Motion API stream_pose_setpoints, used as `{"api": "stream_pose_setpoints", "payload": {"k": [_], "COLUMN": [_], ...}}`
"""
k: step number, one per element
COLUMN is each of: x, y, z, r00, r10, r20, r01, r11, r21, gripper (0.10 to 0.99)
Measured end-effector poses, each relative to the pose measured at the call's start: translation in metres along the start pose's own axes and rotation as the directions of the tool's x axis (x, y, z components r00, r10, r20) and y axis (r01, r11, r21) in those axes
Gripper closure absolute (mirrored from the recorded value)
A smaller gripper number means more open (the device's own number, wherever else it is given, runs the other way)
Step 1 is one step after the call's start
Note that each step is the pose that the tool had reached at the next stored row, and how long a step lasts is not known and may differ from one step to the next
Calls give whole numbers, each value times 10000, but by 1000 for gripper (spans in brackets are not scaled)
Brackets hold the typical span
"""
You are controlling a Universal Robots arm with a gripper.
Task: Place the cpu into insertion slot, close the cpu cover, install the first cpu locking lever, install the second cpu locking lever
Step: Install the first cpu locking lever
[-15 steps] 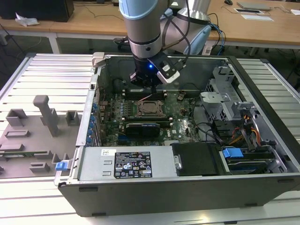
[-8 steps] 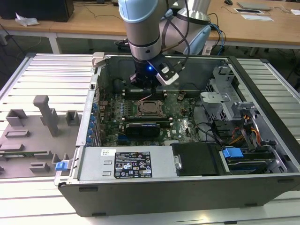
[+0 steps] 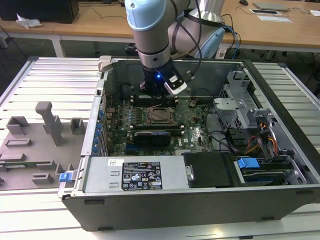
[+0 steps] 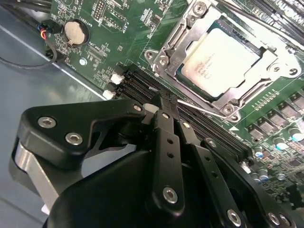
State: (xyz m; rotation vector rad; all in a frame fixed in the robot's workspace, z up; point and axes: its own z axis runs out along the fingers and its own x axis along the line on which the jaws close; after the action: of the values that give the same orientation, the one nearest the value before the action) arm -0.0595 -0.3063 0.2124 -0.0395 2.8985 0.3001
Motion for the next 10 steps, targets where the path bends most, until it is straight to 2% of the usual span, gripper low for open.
{"api": "stream_pose_setpoints", "payload": {"k": [4,10], "x": [9,16], "y": [2,12], "z": [42,72], "r00": [9990,9973], "r10": [440,717], "r20": [93,157], "r01": [-441,-720], "r11": [9990,9972], "r21": [109,187], "gripper": [980,980]}}
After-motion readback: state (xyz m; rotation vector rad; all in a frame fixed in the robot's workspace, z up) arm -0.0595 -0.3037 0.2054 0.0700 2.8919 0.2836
